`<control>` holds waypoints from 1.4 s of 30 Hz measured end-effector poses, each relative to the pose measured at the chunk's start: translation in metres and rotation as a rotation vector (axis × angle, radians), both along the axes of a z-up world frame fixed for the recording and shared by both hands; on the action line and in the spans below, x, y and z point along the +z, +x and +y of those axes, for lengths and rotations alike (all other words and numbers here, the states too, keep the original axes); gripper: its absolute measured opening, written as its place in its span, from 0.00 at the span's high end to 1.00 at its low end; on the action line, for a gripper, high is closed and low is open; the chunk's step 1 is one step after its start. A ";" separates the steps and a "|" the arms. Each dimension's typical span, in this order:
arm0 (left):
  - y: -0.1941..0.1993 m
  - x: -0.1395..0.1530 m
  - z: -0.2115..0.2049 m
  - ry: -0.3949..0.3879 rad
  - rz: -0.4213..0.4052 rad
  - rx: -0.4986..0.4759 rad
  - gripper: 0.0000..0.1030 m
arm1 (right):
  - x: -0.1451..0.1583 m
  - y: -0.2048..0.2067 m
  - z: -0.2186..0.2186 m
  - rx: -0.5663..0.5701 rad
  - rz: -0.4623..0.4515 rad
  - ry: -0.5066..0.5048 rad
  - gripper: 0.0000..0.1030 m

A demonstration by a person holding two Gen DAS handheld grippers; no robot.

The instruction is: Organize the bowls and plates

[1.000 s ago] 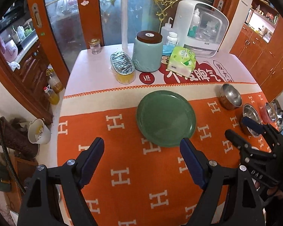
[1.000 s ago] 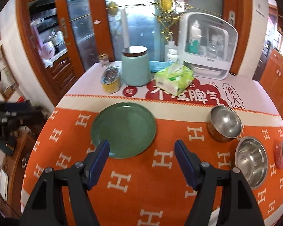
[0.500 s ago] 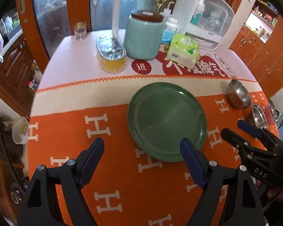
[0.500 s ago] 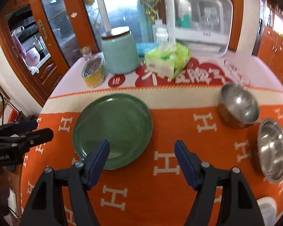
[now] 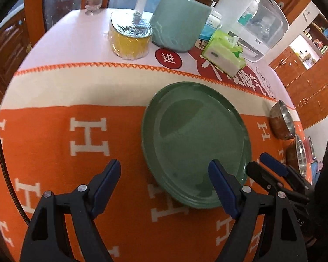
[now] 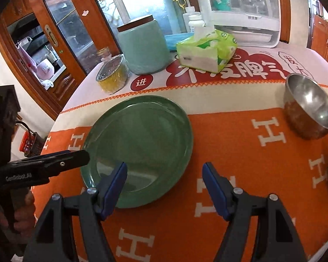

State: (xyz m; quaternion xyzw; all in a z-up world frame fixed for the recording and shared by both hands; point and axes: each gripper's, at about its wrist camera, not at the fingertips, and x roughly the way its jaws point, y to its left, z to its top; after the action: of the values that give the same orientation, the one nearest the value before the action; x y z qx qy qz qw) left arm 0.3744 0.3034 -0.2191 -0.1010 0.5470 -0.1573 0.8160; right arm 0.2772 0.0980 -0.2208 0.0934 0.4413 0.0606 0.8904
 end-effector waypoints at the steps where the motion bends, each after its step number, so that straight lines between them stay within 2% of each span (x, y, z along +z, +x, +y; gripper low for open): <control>1: 0.001 -0.003 -0.001 -0.009 0.005 0.003 0.21 | -0.001 0.001 -0.001 0.000 -0.001 0.004 0.31; 7: 0.007 -0.014 -0.003 -0.022 0.021 0.008 0.21 | -0.012 0.007 -0.006 -0.005 -0.003 0.029 0.32; 11: 0.008 -0.015 -0.006 -0.042 -0.009 -0.016 0.21 | -0.021 0.011 -0.009 -0.020 0.019 0.038 0.52; 13: 0.008 -0.015 -0.009 -0.039 -0.017 -0.025 0.22 | -0.021 0.009 -0.011 -0.027 0.008 0.041 0.58; 17: 0.008 -0.014 -0.012 -0.034 -0.028 -0.029 0.26 | -0.023 0.011 -0.011 -0.021 0.018 0.064 0.75; 20: 0.006 -0.014 -0.014 -0.032 -0.041 -0.032 0.32 | -0.023 0.011 -0.011 -0.021 0.014 0.060 0.76; 23: 0.005 -0.015 -0.014 -0.045 -0.040 -0.035 0.39 | -0.024 0.011 -0.015 -0.035 0.017 0.074 0.84; 27: 0.005 -0.015 -0.016 -0.032 -0.041 -0.047 0.41 | -0.024 0.009 -0.018 -0.047 0.021 0.099 0.86; 29: 0.005 -0.015 -0.014 -0.025 -0.040 -0.039 0.50 | -0.024 0.008 -0.018 -0.049 0.026 0.101 0.86; 34: 0.005 -0.015 -0.006 -0.042 -0.012 -0.037 0.60 | -0.022 0.006 -0.021 -0.040 0.052 0.115 0.86; 39: -0.009 -0.008 -0.013 0.005 -0.032 -0.072 0.61 | -0.017 -0.001 -0.023 -0.047 0.057 0.118 0.87; 42: -0.020 -0.001 -0.015 0.006 -0.032 -0.078 0.61 | -0.011 -0.008 -0.026 -0.048 0.054 0.119 0.87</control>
State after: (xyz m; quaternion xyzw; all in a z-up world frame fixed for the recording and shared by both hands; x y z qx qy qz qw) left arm 0.3541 0.2880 -0.2200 -0.0744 0.5380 -0.1889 0.8181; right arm 0.2691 0.0722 -0.2322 0.1582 0.4584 0.0626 0.8723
